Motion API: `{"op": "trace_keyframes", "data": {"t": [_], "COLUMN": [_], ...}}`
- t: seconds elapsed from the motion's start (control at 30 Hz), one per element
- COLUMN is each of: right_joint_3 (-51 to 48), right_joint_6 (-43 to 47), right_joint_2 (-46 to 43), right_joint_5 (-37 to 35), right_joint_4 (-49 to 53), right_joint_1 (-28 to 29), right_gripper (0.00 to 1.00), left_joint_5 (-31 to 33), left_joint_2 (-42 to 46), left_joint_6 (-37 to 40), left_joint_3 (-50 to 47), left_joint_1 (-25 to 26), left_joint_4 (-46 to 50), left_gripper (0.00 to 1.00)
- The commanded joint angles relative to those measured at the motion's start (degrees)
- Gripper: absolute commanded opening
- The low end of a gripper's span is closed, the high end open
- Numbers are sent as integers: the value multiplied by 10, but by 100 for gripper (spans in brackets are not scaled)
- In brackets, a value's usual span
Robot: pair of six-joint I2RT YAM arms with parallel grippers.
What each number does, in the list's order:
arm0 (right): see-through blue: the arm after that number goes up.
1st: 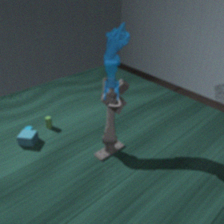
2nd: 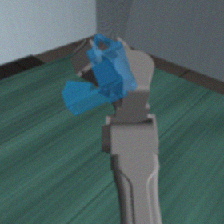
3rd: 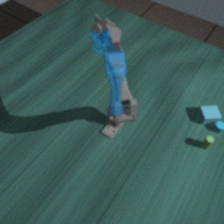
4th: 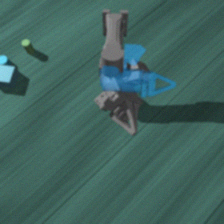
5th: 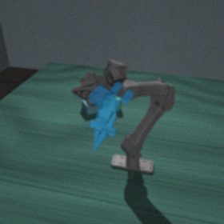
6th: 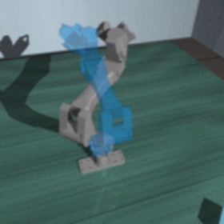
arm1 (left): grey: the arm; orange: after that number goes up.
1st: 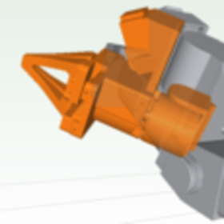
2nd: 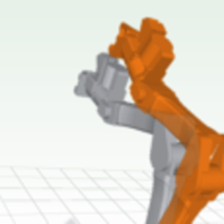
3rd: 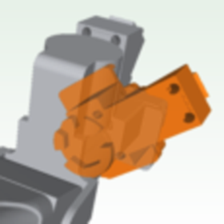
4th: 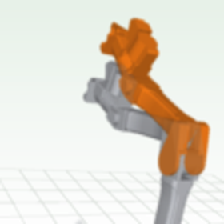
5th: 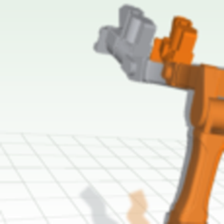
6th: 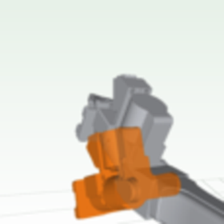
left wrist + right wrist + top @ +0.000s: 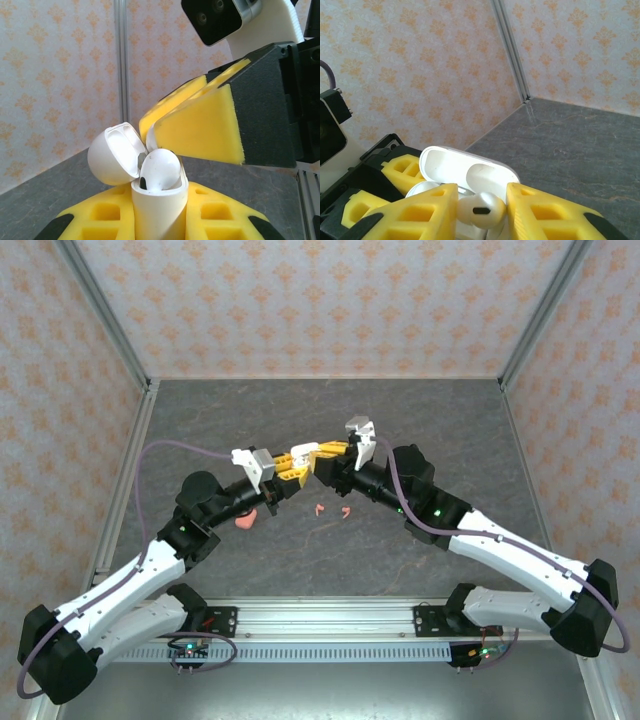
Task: Insert the wireless bluetooth earbuds into the charging case
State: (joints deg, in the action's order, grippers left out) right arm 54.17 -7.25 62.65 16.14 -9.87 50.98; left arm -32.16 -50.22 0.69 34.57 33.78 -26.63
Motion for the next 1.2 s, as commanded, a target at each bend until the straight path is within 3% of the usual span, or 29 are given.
{"op": "trace_keyframes", "data": {"t": [0.0,0.37,0.7,1.0,1.17], "right_joint_3": [14,39,82,106,96], "right_joint_6": [-9,-12,-5,-69,-82], "right_joint_2": [9,10,-29,-40,-38], "right_joint_5": [15,6,-39,83,146], "right_joint_4": [22,49,104,135,165], "right_joint_1": [4,4,2,-81,-114], "right_gripper": [32,39,67,87,84], "left_joint_5": [5,5,1,-13,-36], "left_joint_2": [0,-6,-2,5,8], "left_joint_6": [-7,-11,-12,-13,-13], "left_joint_3": [11,10,8,6,7], "left_joint_1": [4,6,7,8,8], "left_joint_4": [-63,-68,-63,-56,-58], "left_gripper": [0,0,0,0,0]}}
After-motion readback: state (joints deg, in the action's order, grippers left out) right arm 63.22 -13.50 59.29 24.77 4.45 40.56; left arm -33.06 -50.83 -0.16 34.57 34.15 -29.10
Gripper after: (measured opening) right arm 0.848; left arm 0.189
